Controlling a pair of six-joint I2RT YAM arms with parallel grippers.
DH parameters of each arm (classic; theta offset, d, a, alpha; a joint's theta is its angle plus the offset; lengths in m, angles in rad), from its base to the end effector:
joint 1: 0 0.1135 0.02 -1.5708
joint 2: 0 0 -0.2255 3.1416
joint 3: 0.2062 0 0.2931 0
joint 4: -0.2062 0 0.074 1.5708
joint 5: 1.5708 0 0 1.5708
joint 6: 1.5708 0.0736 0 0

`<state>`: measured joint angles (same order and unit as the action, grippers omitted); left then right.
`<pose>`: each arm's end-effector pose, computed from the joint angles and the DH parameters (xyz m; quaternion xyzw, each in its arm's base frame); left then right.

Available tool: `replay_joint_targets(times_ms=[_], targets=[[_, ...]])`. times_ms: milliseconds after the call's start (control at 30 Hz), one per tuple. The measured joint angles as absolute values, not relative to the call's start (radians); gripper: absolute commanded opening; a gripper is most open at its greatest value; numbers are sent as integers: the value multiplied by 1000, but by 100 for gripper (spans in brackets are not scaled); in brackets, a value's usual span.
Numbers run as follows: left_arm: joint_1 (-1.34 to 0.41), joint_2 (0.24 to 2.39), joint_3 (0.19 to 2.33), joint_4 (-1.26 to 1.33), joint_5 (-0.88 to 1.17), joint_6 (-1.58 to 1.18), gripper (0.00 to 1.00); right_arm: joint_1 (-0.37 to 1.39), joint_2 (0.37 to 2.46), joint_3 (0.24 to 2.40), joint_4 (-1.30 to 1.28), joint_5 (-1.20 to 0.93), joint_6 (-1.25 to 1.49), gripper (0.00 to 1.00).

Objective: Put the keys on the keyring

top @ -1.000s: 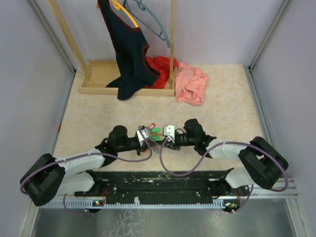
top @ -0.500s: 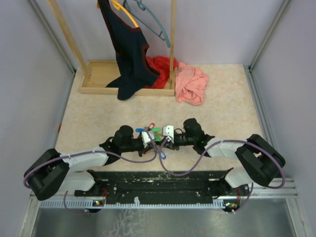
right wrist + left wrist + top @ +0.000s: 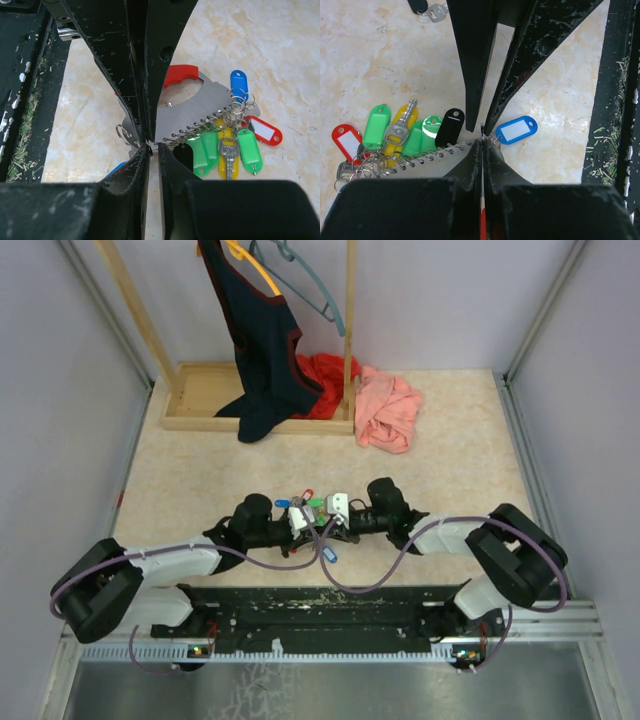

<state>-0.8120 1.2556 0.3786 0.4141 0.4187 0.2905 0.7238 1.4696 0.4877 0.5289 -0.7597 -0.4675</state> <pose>0.1889 -0.2427 0.0826 0.5288 0.6514 -0.3034 0.4516 0.2069 0.2506 0.0769 -0.6045 0.5415 0.3747 0.4482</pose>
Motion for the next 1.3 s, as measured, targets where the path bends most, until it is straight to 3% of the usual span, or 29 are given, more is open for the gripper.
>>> replay_joint_targets(times_ms=[433, 700, 933, 1300], targets=[[-814, 1256, 379, 411, 418, 292, 1, 724, 1490, 513, 466, -772, -480, 10], [-814, 1256, 379, 411, 415, 293, 1, 724, 1501, 520, 453, -773, -487, 0], [-814, 1240, 361, 444, 393, 284, 18, 724, 1501, 517, 487, -773, -456, 0], [-814, 1193, 273, 570, 326, 231, 20, 723, 1502, 442, 696, -770, -338, 0]])
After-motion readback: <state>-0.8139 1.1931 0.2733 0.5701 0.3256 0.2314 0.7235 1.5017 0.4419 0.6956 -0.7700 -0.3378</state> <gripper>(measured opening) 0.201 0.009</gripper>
